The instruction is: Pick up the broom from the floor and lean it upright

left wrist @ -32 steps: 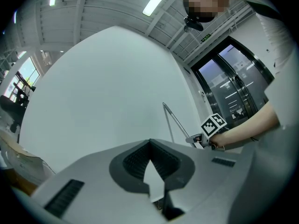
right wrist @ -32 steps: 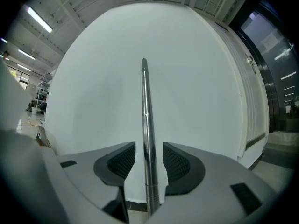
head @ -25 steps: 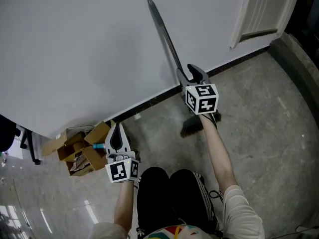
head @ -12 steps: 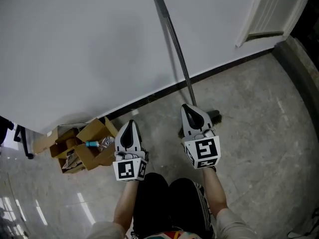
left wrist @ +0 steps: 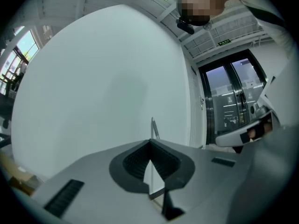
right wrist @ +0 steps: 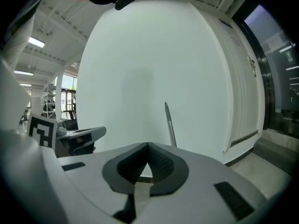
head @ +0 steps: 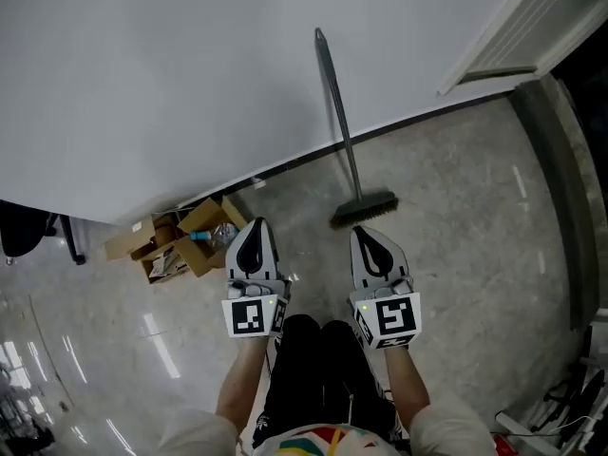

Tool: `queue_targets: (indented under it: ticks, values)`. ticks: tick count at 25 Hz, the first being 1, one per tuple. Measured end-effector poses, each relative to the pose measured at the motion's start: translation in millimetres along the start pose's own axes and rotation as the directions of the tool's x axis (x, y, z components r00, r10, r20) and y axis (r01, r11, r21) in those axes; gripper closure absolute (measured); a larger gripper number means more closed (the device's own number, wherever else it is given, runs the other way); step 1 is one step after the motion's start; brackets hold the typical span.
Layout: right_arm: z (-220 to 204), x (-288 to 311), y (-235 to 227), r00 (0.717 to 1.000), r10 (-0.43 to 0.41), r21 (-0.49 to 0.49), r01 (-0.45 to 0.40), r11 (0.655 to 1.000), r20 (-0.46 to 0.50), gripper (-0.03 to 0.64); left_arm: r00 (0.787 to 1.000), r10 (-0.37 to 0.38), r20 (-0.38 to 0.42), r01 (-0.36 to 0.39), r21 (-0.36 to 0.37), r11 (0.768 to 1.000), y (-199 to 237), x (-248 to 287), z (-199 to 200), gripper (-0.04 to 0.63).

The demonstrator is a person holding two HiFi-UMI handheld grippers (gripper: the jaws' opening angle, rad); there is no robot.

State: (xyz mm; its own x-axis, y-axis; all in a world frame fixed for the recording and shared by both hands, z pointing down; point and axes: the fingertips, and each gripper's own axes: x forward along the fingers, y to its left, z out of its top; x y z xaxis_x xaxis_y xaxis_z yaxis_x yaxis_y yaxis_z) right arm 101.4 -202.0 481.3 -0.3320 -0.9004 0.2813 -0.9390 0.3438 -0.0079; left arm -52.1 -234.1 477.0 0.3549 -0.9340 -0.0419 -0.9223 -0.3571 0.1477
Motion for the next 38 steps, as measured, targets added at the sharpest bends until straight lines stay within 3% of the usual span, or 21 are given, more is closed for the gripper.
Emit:
queue_targets:
  ticks: [6,10,13,16,19,30,38]
  values:
    - [177.4,-124.0,47.1,0.992,0.052,0.082,-0.042,0.996,-0.115,0.604,0.997,-0.013,-0.079,0.011,-0.025,1.000,-60.2,-57.8,210.5,0.551]
    - [291.8,-176.1,61.5,0.996,0.047,0.098,-0.040,0.994,-0.071,0.604,0.998,-0.023,-0.065,0.025,0.024,0.999,-90.9,-84.4,332.1,0.551]
    - [342.8,-218.2,66.7,0.998,0.057,0.061,-0.057,0.997,-0.012,0.604,1.000,-0.027,-0.010,0.027,0.044,0.999,-113.5,-102.3,388.5,0.551]
    - [354.3,-252.3,72.0,0.998,0.057,0.013,-0.058,0.998,0.029,0.604,0.998,-0.062,0.019,0.061,0.052,0.997,-126.8,-117.7,407.4,0.551]
    - [338.6,-272.8,70.5,0.999,0.032,-0.009,-0.032,0.999,0.012,0.604,0.995,-0.096,0.004,0.095,0.077,0.992,-135.1,-129.8,405.0,0.551]
    - [325.6,-299.3,33.1,0.997,-0.081,0.054,0.081,0.995,0.013,0.604,0.993,-0.118,-0.004,0.118,0.078,0.990,-153.4,-133.5,405.3,0.551]
    - [333.0,-304.7,28.2,0.994,-0.099,0.042,0.096,0.994,0.053,0.604,0.990,-0.137,0.017,0.136,0.039,0.990,-162.4,-137.4,414.1,0.551]
